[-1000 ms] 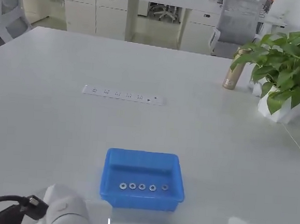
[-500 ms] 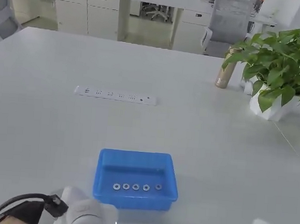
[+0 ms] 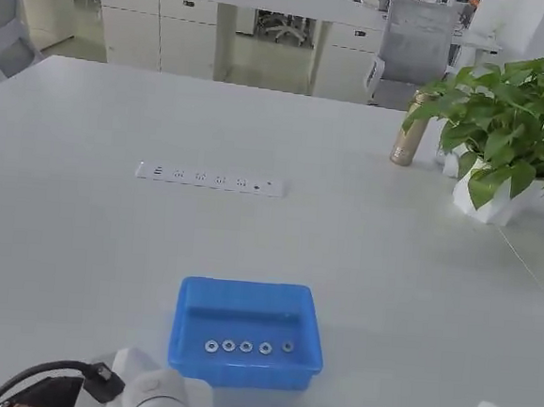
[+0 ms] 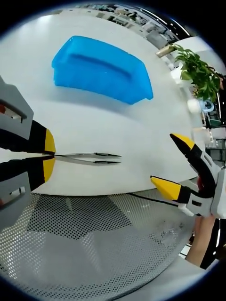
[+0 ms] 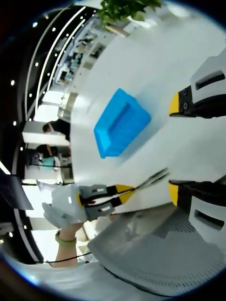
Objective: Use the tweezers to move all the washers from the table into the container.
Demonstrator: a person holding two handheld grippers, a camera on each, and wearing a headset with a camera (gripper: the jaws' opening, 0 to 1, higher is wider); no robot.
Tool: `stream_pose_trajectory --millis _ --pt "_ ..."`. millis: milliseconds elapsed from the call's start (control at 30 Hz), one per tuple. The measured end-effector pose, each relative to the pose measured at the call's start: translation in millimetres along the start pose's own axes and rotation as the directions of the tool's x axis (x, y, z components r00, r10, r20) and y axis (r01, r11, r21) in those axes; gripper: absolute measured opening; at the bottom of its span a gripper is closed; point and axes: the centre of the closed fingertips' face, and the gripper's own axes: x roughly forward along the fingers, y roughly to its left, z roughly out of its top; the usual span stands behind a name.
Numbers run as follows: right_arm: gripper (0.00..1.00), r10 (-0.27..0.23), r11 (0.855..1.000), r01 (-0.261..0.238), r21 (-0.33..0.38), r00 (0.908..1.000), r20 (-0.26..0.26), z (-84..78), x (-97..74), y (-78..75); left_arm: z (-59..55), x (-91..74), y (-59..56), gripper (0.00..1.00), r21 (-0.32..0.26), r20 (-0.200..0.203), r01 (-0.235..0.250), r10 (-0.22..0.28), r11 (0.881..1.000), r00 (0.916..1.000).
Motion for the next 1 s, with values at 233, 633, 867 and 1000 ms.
stream_pose_trajectory --millis 233,633,867,1000 --pt "0.63 -0.064 0.992 0.049 0.114 0.9891 0.133 16.9 -11.7 -12.8 20.5 -23.9 5.7 0.09 -0.181 0.183 -0.030 0.063 0.983 0.9811" --pt "0.91 -0.211 0.963 0.138 0.232 0.9194 0.332 55.6 -51.2 -40.9 35.5 -93.4 28.7 0.46 -0.429 0.411 -0.242 0.427 0.870 0.8056" --pt "0.99 -0.256 0.959 0.186 0.215 0.8955 0.364 65.4 -71.5 -47.0 31.1 -142.3 30.0 0.67 -0.616 0.467 -0.287 0.634 0.733 0.6163" --pt "0.99 -0.248 0.958 0.168 0.231 0.8908 0.381 67.2 -76.9 -47.2 24.5 -162.9 28.3 0.77 -0.696 0.440 -0.293 0.712 0.655 0.5465"
